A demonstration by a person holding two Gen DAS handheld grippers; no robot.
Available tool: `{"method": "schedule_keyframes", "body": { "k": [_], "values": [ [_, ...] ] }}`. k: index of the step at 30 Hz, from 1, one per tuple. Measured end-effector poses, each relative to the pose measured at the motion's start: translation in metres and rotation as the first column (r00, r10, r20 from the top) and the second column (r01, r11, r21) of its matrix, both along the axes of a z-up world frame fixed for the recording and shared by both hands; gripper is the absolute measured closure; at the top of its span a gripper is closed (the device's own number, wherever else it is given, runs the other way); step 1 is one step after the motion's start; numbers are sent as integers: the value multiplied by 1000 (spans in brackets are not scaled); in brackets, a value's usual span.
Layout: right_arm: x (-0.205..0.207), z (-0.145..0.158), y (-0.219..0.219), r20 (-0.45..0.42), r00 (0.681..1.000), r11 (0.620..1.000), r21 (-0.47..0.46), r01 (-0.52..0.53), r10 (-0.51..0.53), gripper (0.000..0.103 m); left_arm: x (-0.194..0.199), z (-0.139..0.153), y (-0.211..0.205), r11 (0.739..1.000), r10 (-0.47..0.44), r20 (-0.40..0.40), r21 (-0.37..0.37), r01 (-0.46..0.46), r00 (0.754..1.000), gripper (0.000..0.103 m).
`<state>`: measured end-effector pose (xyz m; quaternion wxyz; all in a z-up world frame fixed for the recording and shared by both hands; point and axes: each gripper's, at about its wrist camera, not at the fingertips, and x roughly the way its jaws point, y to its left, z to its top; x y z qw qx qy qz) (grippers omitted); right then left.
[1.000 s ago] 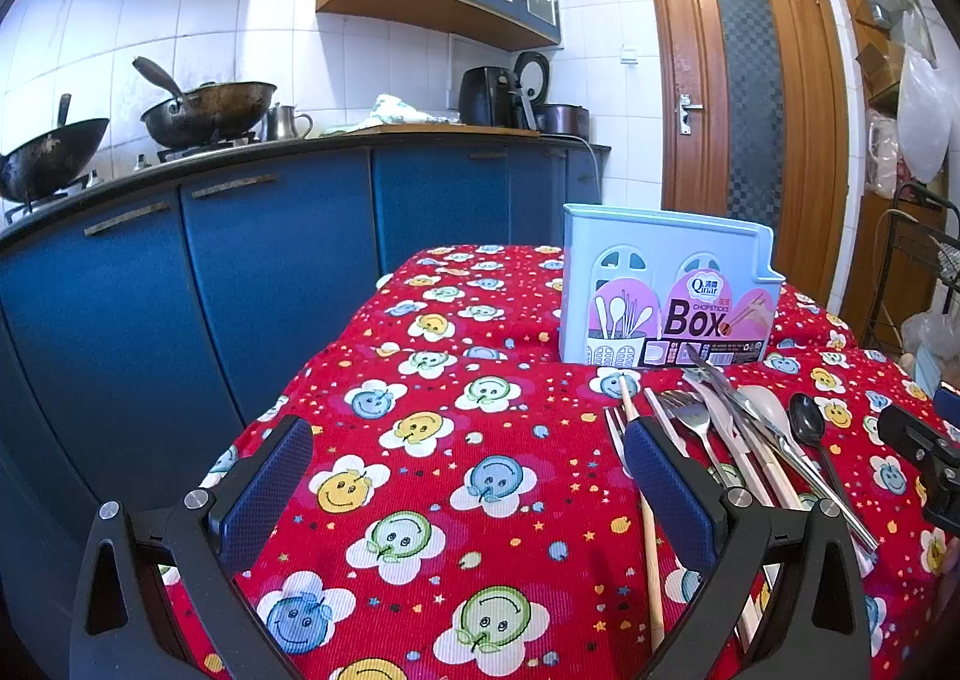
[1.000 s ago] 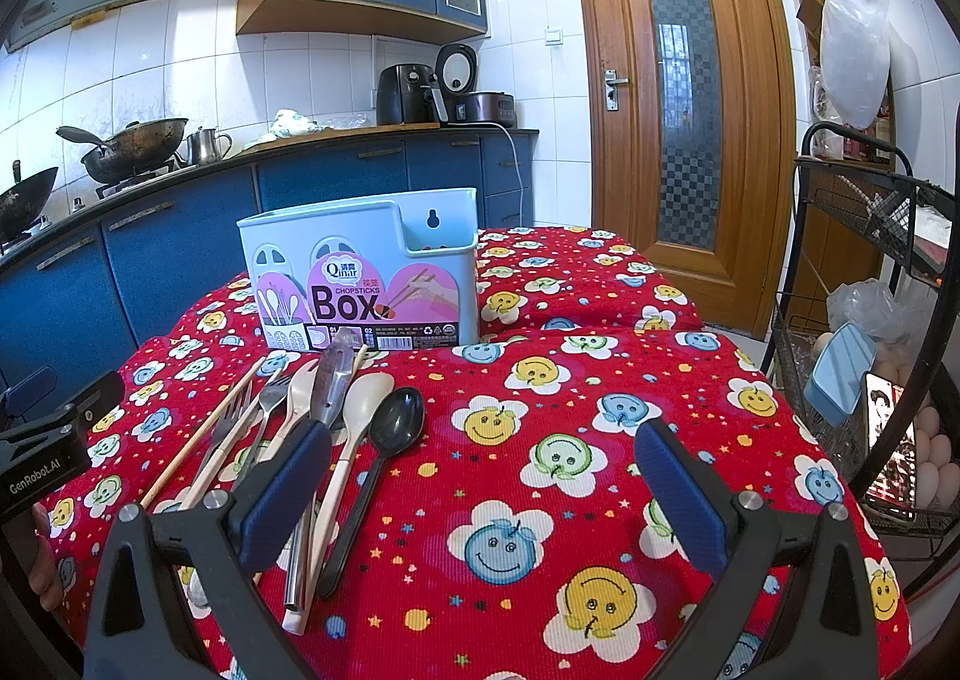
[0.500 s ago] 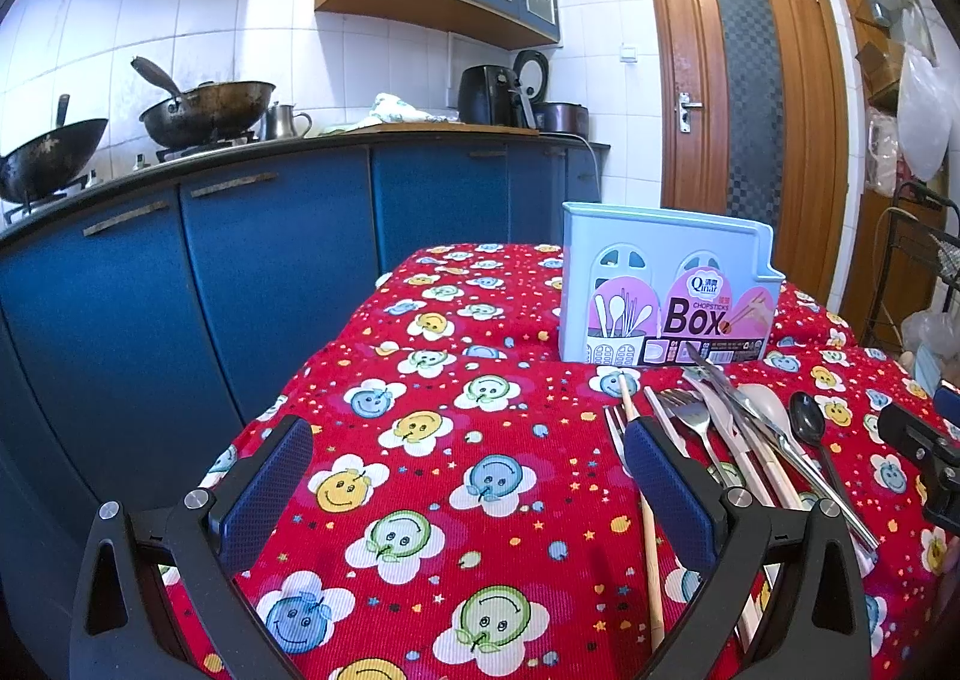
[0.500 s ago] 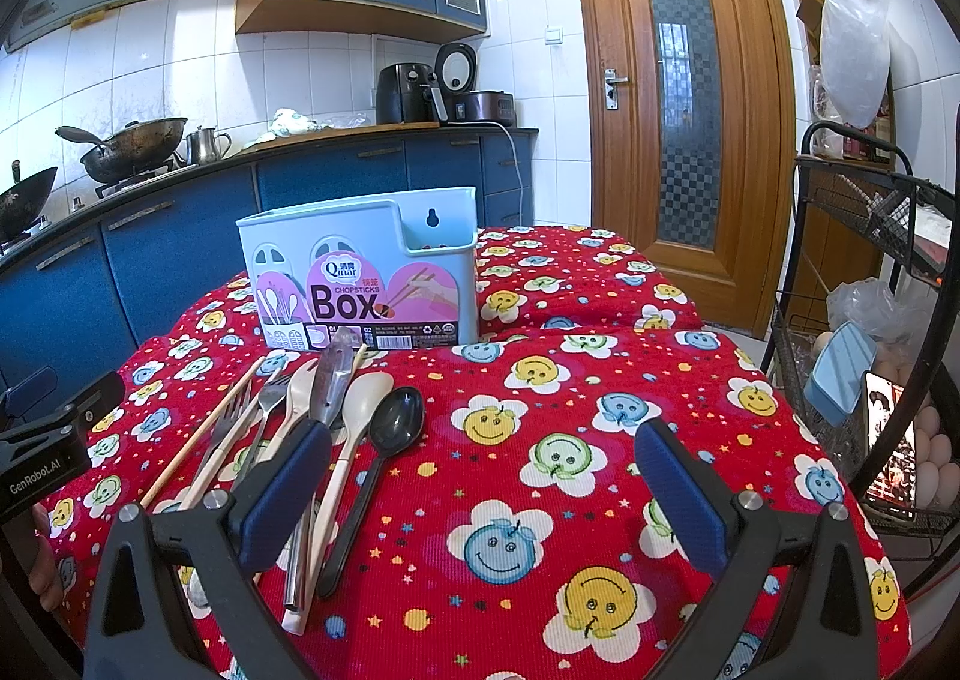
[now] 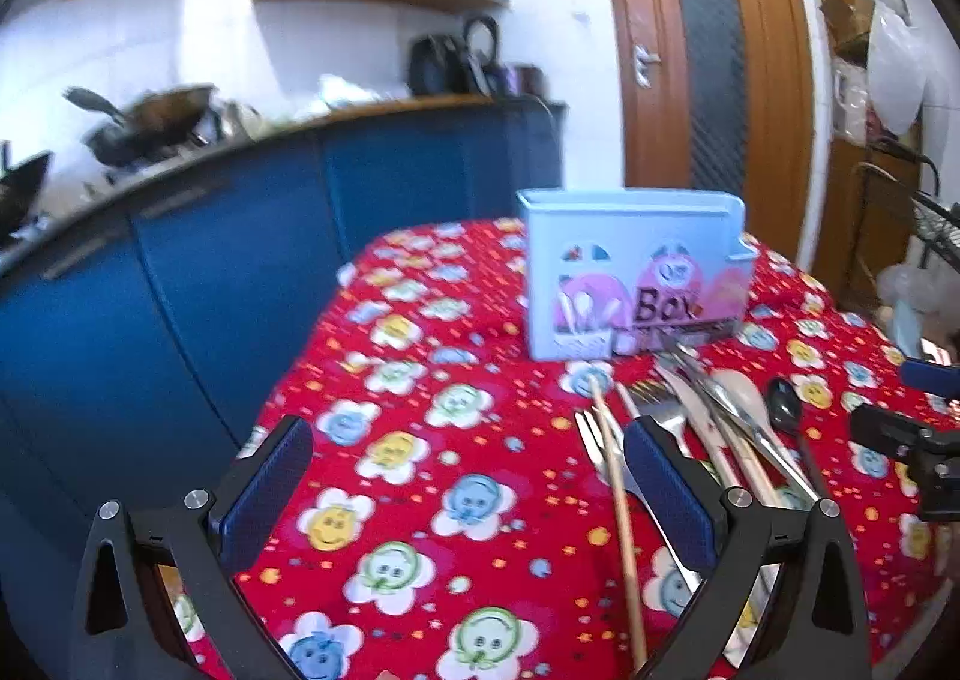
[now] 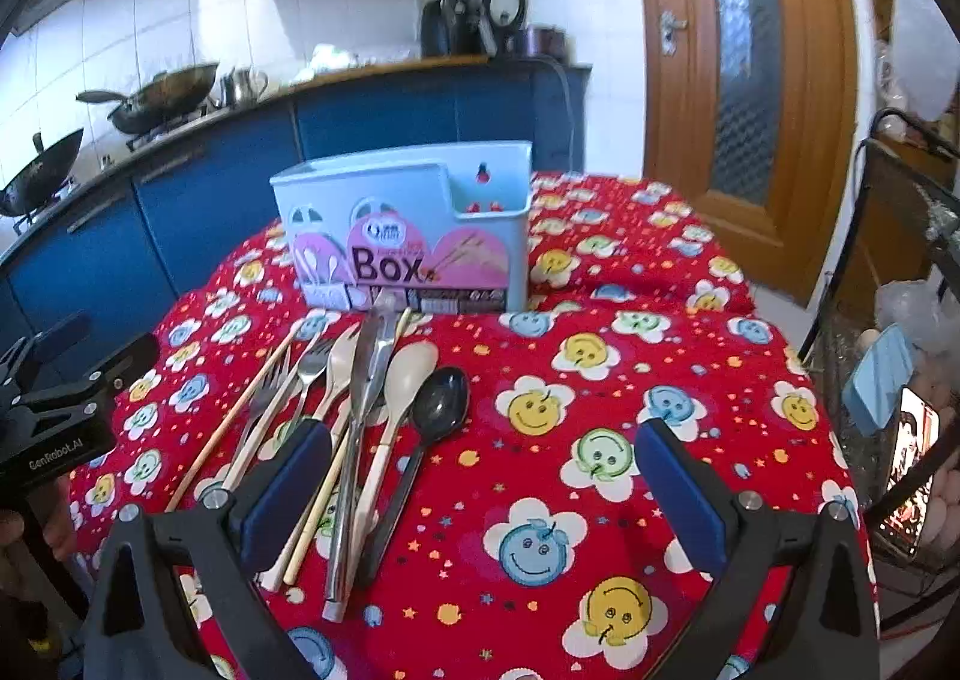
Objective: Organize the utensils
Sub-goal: 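Grasp a wooden chopstick with the left tool while the right tool grasps the black spoon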
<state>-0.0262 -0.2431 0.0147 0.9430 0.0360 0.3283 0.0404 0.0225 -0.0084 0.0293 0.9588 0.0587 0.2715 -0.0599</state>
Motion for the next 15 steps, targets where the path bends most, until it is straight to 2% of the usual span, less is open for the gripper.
{"method": "schedule_keyframes", "body": {
  "k": [2, 6, 9, 15],
  "values": [
    [6, 0, 0, -53, 998, 1000, 3, -20, 20, 3, 8, -1, -2, 1000, -24, -63, -5, 23, 998, 2],
    [18, -4, -1, -170, 984, 999, 13, -42, 43, 19, 19, -4, -7, 997, -80, -168, -24, 77, 983, 23],
    [25, -8, -3, -237, 970, 998, 25, -49, 53, 31, 24, -7, -12, 992, -127, -228, -33, 122, 965, 30],
    [38, -15, 3, -345, 930, 992, 65, -112, 128, 46, 36, -14, -21, 980, -197, -397, -53, 192, 896, 48]
  ]
}}
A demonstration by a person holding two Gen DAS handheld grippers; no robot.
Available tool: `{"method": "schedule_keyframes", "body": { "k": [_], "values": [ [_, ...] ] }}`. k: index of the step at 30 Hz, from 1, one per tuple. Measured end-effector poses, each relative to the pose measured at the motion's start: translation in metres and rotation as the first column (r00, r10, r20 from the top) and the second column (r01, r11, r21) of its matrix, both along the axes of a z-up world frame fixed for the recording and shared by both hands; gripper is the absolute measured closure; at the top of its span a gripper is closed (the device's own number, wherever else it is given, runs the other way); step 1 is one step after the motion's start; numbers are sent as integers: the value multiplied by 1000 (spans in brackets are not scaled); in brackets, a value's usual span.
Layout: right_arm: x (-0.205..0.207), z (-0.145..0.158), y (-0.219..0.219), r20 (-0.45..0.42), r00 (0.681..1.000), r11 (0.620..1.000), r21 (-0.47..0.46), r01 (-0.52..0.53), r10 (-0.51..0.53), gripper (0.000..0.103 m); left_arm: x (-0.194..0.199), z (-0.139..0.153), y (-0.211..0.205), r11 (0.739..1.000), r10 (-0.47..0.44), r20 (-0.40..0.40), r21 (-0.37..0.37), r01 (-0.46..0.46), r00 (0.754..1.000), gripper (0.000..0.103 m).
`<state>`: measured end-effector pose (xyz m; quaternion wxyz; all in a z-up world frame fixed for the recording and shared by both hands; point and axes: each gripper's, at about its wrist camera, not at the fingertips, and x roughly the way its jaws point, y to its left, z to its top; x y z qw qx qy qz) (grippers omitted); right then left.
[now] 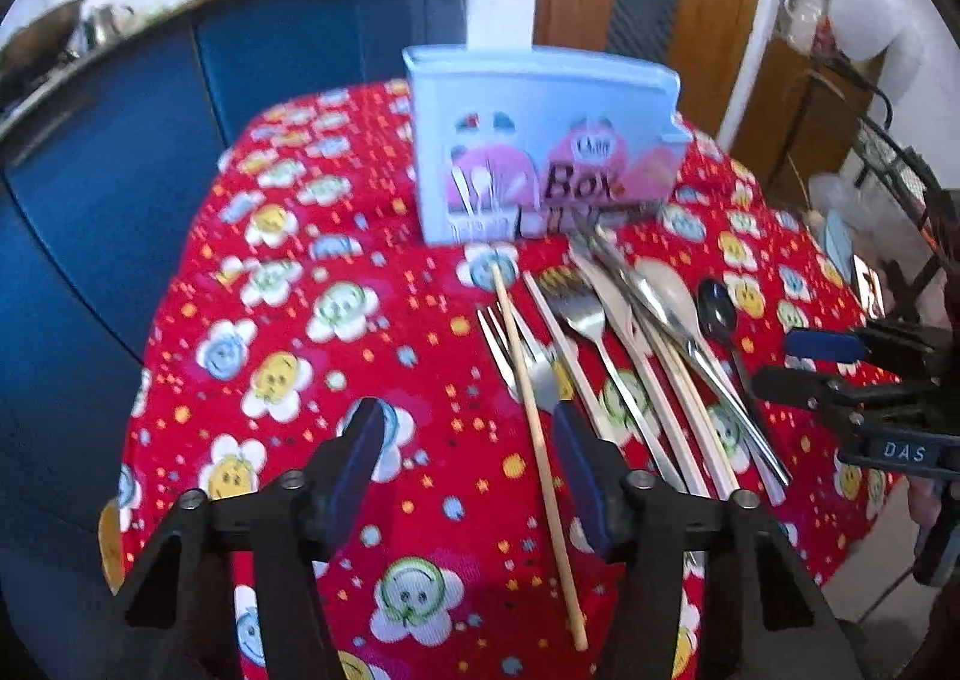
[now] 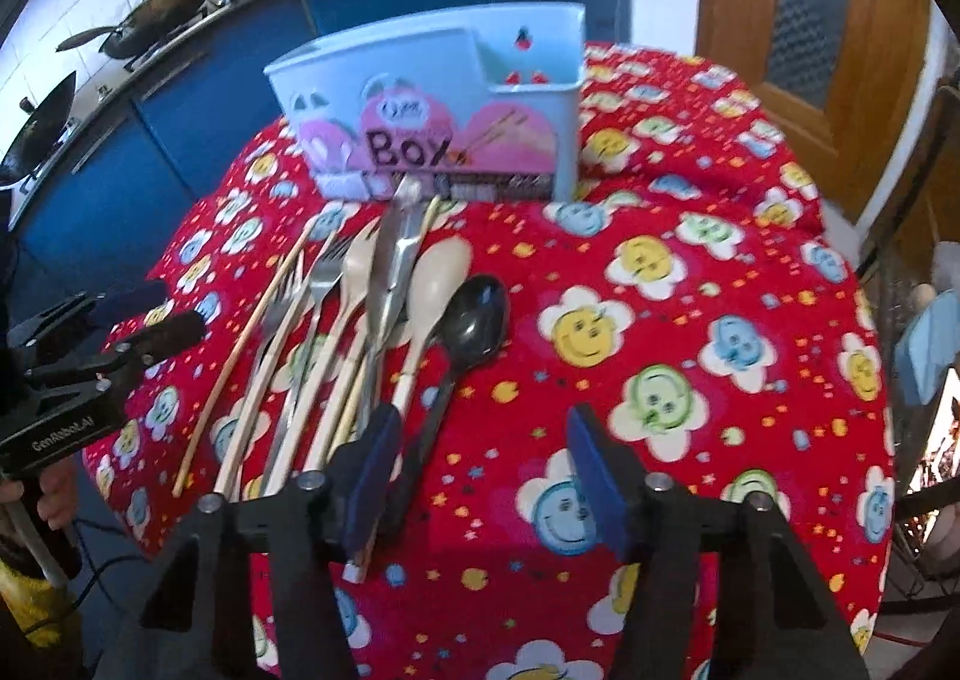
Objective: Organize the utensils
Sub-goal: 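Grasp a wooden chopstick with the left tool while the right tool grasps the black spoon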
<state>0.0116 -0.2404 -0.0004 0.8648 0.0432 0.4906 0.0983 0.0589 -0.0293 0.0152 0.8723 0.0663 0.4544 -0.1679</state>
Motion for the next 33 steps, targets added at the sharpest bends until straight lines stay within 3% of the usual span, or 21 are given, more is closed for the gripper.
{"method": "schedule_keyframes", "body": {
  "k": [5, 11, 14, 16, 19, 25, 33],
  "values": [
    [12, -2, 2, -77, 997, 1000, 14, -15, 16, 56, 8, -6, -2, 1000, -30, -115, -3, 30, 993, 57],
    [27, -8, -2, -157, 988, 999, 38, -5, 11, 72, 17, -10, -6, 997, -74, -198, -21, 71, 977, 63],
    [32, -9, -4, -181, 983, 998, 59, -2, 12, 74, 20, -13, -7, 994, -101, -233, -52, 92, 967, 75],
    [35, -10, -4, -192, 981, 998, 66, -3, 16, 76, 21, -15, -8, 993, -110, -244, -67, 96, 964, 85],
    [39, -11, -6, -206, 978, 996, 84, -2, 20, 77, 21, -15, -8, 992, -114, -249, -79, 97, 962, 91],
    [46, -12, -7, -219, 975, 994, 109, 4, 20, 77, 29, -20, -8, 991, -110, -301, -104, 82, 947, 92],
    [46, -14, -6, -196, 980, 996, 85, -15, 32, 93, 29, -21, -11, 991, -107, -296, -114, 76, 949, 98]
  ]
}}
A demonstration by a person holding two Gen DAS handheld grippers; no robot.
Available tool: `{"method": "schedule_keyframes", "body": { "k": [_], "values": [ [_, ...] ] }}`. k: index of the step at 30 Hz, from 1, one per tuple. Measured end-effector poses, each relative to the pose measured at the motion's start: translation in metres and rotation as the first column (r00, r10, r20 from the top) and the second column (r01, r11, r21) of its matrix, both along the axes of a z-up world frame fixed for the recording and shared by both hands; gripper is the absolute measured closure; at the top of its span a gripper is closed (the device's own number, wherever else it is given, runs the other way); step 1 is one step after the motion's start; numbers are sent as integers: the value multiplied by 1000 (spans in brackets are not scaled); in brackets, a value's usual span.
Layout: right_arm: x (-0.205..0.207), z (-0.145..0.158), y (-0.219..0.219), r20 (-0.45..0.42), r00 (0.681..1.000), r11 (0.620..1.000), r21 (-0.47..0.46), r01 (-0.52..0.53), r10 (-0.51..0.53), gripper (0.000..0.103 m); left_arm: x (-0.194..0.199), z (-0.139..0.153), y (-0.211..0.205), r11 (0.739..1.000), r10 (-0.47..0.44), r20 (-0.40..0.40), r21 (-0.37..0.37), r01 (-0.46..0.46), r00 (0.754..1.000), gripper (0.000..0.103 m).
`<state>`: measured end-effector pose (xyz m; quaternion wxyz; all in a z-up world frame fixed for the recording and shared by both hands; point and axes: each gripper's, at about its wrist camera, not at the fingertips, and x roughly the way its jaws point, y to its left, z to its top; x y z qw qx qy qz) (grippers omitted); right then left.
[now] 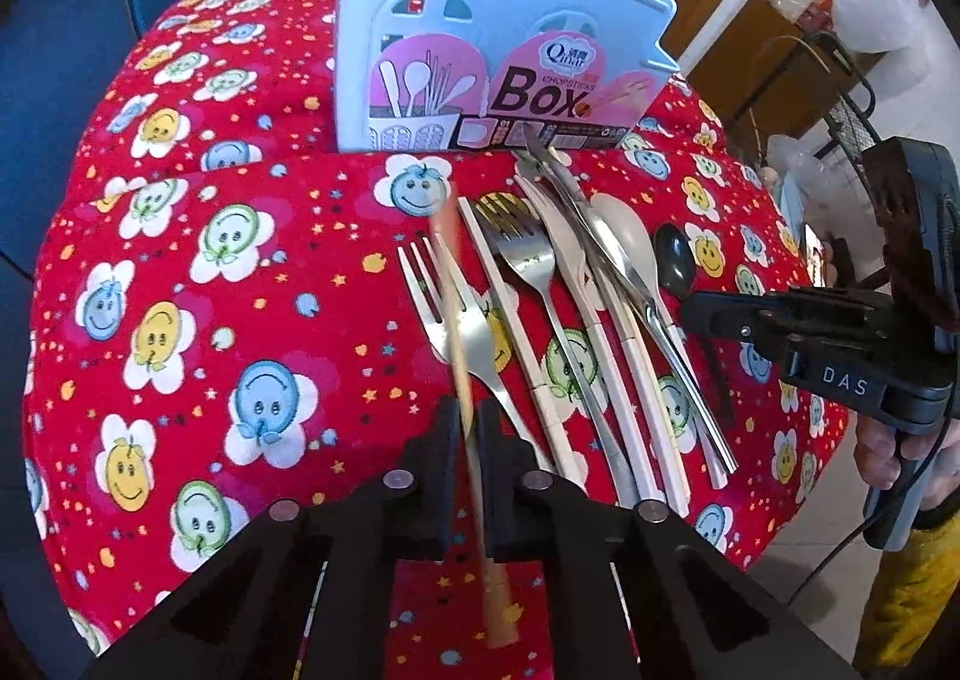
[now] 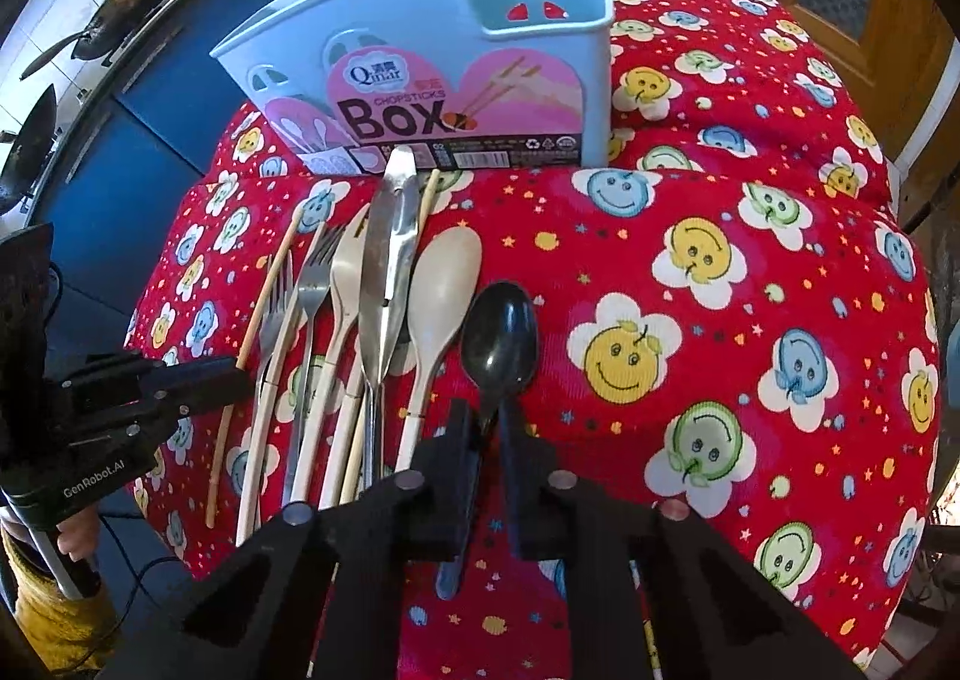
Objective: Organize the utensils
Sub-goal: 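Grasp a wooden chopstick with the left tool while the right tool grasps the black spoon, then lift the chopstick and black spoon and carry both over the blue Box holder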
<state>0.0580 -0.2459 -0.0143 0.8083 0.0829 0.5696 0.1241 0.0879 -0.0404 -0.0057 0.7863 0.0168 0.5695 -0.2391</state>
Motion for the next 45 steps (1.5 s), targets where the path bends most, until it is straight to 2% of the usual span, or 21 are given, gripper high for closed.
{"method": "schedule_keyframes", "body": {
  "k": [8, 13, 19, 23, 27, 33, 38, 45],
  "values": [
    [-11, 1, -7, 16, 1000, 1000, 18, 6, -6, 96, -3, -5, 13, 1000, 22, -38, 6, -22, 999, 99],
    [-18, 2, -7, 35, 999, 999, 43, 6, -7, 96, 2, -8, 13, 999, 39, -57, -23, -40, 998, 98],
    [-35, 8, -14, 104, 994, 996, 85, 33, -41, 96, -12, -4, 28, 992, 64, -1, -104, -64, 998, 99],
    [-47, 19, -15, 178, 982, 994, 98, 48, -65, 96, -26, 11, 42, 982, 99, 72, -168, -86, 992, 99],
    [-59, 34, -15, 281, 956, 993, 102, 61, -88, 96, -36, 32, 49, 970, 131, 163, -226, -92, 978, 99],
    [-68, 57, -12, 417, 903, 992, 110, 61, -102, 96, -39, 62, 42, 957, 165, 308, -281, -76, 937, 99],
    [-70, 73, -10, 506, 856, 992, 114, 62, -112, 96, -32, 81, 34, 946, 176, 385, -322, -47, 906, 99],
    [-63, 90, -13, 602, 789, 992, 107, 73, -123, 96, -11, 107, 21, 939, 208, 469, -342, -41, 858, 99]
  ]
}}
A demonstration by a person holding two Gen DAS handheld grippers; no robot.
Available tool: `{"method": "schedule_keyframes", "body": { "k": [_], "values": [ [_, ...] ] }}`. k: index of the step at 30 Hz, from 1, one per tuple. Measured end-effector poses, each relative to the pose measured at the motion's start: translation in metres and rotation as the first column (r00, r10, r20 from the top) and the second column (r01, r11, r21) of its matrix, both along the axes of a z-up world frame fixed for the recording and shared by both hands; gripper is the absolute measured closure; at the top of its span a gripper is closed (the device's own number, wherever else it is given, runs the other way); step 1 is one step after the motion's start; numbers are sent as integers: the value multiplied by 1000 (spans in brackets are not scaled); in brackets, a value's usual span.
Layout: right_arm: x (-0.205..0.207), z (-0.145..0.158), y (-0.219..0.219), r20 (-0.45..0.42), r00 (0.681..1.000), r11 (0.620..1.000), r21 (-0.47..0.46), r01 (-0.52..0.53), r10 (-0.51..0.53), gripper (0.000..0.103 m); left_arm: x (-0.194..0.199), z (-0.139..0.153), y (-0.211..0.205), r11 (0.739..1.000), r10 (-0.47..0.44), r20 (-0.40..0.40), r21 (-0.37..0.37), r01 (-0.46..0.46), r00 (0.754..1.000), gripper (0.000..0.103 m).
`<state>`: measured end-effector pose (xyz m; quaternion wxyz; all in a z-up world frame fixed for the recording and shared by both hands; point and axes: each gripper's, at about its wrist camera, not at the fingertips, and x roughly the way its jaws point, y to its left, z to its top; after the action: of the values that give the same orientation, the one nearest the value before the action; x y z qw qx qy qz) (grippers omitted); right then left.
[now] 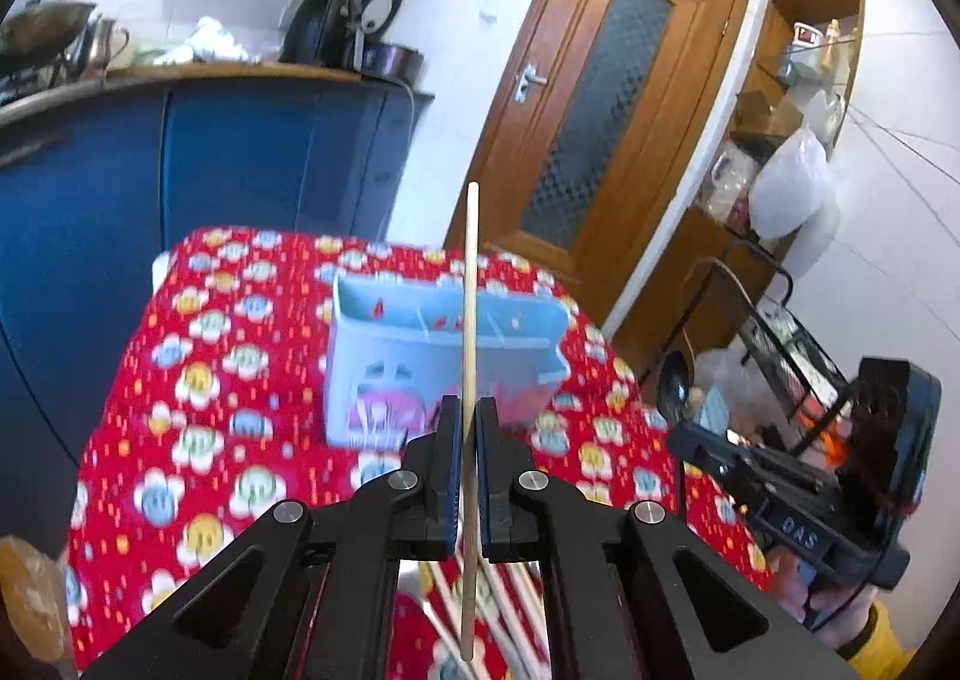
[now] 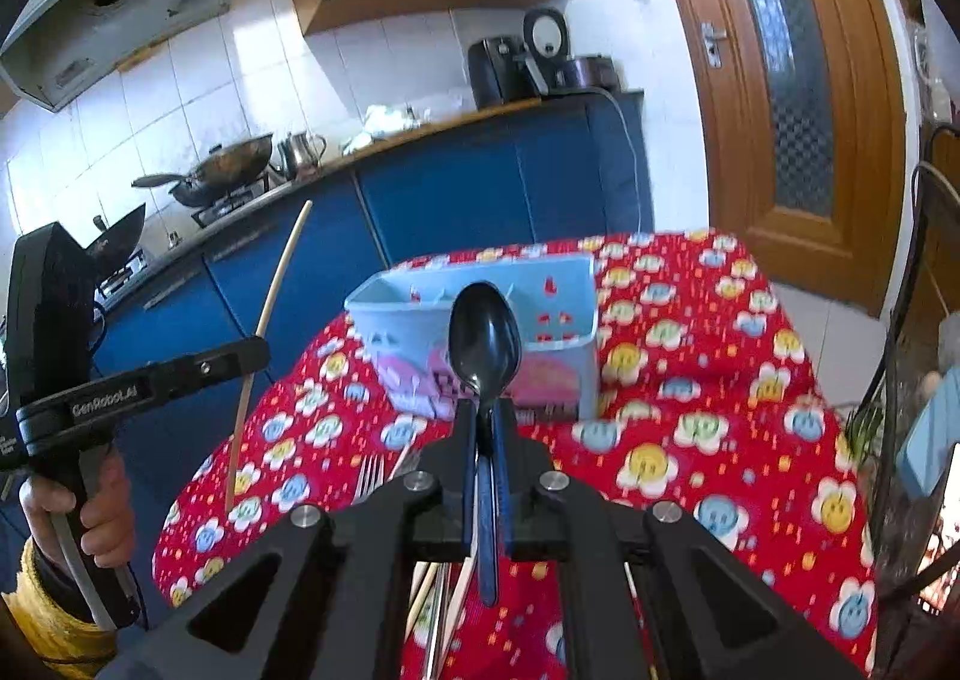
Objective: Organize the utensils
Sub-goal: 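Lift the chopstick and black spoon and carry both over the blue Box holder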
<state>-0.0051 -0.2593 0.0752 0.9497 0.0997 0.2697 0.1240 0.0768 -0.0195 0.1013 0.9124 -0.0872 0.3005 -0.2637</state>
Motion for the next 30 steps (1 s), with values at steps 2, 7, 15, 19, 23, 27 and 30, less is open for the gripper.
{"method": "schedule_keyframes", "body": {
  "k": [2, 7, 15, 19, 23, 27, 30],
  "values": [
    [5, 4, -3, 21, 1000, 1000, 2, 7, -7, 96, 7, 7, -3, 1000, 13, 25, -4, -13, 1000, 99],
    [18, 12, -10, 67, 998, 1000, -1, 12, -12, 96, 26, 29, -14, 999, 51, 107, -5, -51, 993, 99],
    [52, 19, -21, 112, 993, 999, 38, 18, -22, 96, 56, 54, -35, 993, 115, 267, -10, -117, 957, 99],
    [74, 17, -24, 128, 992, 998, 65, 9, -18, 96, 72, 49, -42, 989, 145, 312, -23, -145, 939, 99],
    [98, 13, -22, 159, 987, 995, 103, -15, -1, 96, 90, 34, -44, 982, 182, 341, -25, -185, 922, 99],
    [116, 9, -15, 213, 977, 996, 91, -20, 0, 96, 103, 14, -43, 964, 250, 395, -12, -267, 884, 99],
    [129, 2, -7, 256, 967, 999, 49, 0, -12, 96, 112, 0, -41, 953, 285, 401, -19, -303, 871, 99]
  ]
}}
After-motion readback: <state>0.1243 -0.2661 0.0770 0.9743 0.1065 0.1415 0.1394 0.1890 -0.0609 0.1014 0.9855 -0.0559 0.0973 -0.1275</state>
